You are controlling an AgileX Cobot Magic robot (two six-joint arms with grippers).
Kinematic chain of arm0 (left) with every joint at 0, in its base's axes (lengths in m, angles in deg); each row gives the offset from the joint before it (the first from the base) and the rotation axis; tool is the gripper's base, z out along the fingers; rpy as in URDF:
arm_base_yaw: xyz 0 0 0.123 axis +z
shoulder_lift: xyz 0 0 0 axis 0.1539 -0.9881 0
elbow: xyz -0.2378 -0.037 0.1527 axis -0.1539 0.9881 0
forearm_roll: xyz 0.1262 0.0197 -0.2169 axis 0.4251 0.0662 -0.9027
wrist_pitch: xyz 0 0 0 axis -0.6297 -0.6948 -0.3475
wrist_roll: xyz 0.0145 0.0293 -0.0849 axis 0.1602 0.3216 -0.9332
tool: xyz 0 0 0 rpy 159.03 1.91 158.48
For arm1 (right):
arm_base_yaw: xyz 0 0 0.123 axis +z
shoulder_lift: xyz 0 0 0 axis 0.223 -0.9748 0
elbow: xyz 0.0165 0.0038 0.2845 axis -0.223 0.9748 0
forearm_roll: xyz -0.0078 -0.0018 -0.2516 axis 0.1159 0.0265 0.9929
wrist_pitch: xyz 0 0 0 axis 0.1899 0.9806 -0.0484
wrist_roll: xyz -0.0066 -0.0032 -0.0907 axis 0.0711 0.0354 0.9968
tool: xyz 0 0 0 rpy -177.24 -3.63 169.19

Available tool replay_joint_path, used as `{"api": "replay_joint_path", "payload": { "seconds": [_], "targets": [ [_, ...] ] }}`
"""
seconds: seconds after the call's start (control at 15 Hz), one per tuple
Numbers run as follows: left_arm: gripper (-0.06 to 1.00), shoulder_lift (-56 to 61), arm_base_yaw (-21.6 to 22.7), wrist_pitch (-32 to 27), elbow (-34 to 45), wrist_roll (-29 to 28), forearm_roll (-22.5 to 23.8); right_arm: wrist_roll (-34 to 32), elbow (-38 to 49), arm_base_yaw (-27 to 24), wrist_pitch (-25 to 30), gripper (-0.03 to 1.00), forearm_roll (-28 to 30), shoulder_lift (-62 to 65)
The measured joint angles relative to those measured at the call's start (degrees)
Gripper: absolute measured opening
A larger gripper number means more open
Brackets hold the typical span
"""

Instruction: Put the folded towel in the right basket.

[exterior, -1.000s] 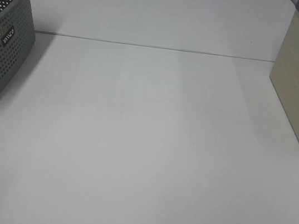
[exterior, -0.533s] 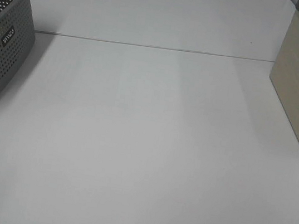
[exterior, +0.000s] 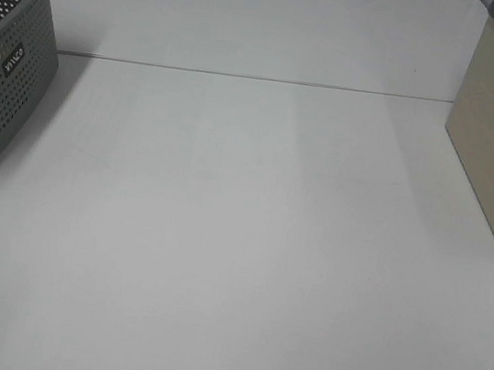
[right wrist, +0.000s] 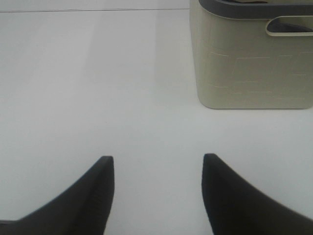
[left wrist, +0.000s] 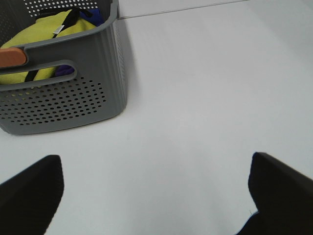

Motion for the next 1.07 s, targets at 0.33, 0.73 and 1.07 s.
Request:
{"api": "replay_joint_path", "payload": {
  "seconds": [0.33, 0.73, 1.07],
  "targets": [
    [0.98, 0.0, 0.0, 0.0, 0.0, 0.0, 0.0, 0.23, 0.0, 0.0, 0.0, 0.53, -0.17, 0.0],
    [0.98, 0.0, 0.0, 0.0, 0.0, 0.0, 0.0, 0.23, 0.0, 0.0, 0.0, 0.53, -0.23, 0.0],
    [0.98, 0.0, 0.0, 0.0, 0.0, 0.0, 0.0, 0.23, 0.0, 0.0, 0.0, 0.53, -0.23, 0.0]
  ]
}}
